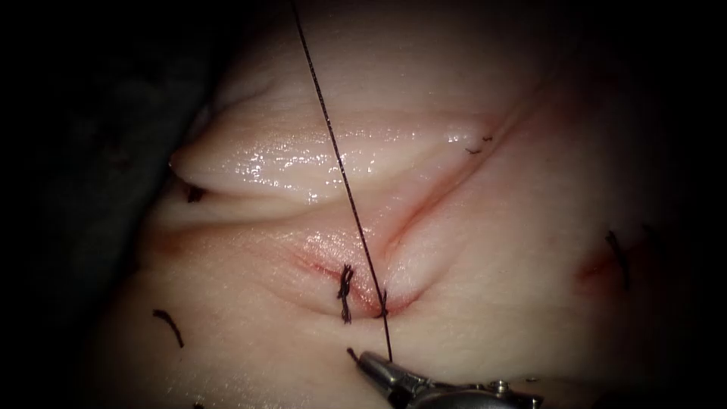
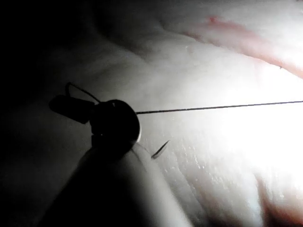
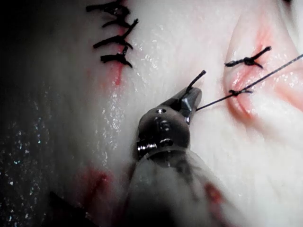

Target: Wound Closure

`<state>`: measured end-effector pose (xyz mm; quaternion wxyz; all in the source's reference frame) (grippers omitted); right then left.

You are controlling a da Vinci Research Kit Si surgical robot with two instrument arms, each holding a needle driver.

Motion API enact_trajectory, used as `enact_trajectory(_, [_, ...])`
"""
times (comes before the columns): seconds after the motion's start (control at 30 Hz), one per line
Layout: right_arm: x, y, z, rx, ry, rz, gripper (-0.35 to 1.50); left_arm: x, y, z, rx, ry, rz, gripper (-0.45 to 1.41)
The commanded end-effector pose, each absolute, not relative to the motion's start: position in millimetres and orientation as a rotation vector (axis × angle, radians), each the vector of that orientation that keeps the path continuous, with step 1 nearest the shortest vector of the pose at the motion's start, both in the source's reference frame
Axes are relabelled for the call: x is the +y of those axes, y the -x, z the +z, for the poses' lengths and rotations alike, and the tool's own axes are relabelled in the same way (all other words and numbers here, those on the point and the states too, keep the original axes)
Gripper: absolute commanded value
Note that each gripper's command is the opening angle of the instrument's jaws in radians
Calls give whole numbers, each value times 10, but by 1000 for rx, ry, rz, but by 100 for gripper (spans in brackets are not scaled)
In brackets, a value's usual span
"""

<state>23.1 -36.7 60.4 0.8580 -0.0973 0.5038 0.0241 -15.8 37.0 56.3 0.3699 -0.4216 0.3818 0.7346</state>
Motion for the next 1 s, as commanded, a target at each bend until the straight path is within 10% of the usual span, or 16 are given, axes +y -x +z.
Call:
enact_trajectory(0.03, [-374,-240,608,1056,202,52,-35,373,164,567,982,1086,1882,-45])
enact_trajectory(1.0, [-328,-245,532,1270,205,268,-35,305,207,531,898,1268,1831,-45])
